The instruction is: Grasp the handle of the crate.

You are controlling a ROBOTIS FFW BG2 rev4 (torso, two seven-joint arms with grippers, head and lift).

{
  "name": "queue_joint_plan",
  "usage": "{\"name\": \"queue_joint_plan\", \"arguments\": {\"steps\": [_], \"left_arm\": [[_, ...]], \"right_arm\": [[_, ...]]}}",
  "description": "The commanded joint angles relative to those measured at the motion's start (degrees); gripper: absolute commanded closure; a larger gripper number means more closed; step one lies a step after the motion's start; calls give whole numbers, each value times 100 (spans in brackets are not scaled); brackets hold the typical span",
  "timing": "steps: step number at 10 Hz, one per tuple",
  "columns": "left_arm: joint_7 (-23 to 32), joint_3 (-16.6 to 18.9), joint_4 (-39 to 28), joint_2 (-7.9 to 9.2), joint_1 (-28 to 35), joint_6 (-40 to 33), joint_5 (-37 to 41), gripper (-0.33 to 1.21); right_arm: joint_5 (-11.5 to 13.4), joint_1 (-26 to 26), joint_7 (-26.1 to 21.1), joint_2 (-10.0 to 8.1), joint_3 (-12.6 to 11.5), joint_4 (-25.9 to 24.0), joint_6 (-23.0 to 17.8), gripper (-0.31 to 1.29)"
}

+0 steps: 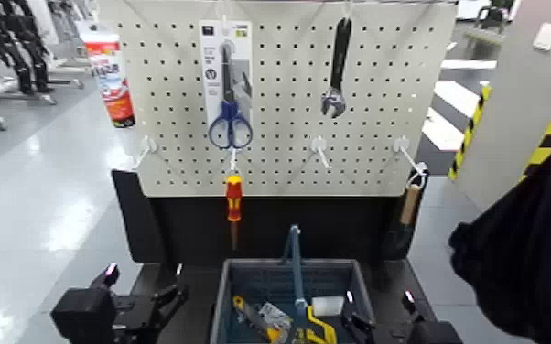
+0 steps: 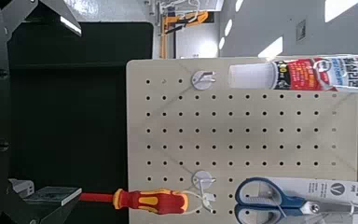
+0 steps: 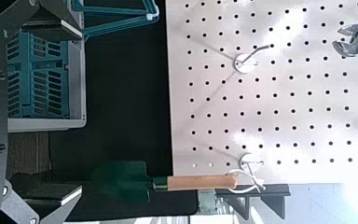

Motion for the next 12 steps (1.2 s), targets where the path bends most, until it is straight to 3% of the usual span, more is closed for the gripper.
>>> {"name": "queue_joint_plan", "arguments": {"steps": [1,4,6,8,10,12], "left_arm": [[-82,62,62,-55,49,26,190,11],[-100,71,106,-72,84,-35,286,11],[-495,115,150,-99,-92,149,743,11],[-1119,247,97,-90,-417,993,1499,11],[-1260,370,-61,-55,-742,1995,2686,11],[-1383,387,-26,147,-1138,2891,3775,11]], "right_arm": [[75,0,-13,0,0,-11,-47,14],[101,9,-22,0,0,-11,-55,14],[92,0,-22,-9,9,-11,-29,14],[92,-9,-22,-9,26,-3,-3,14],[92,-9,-22,-9,26,-3,6,14],[75,-9,-22,0,44,6,-3,14]]}}
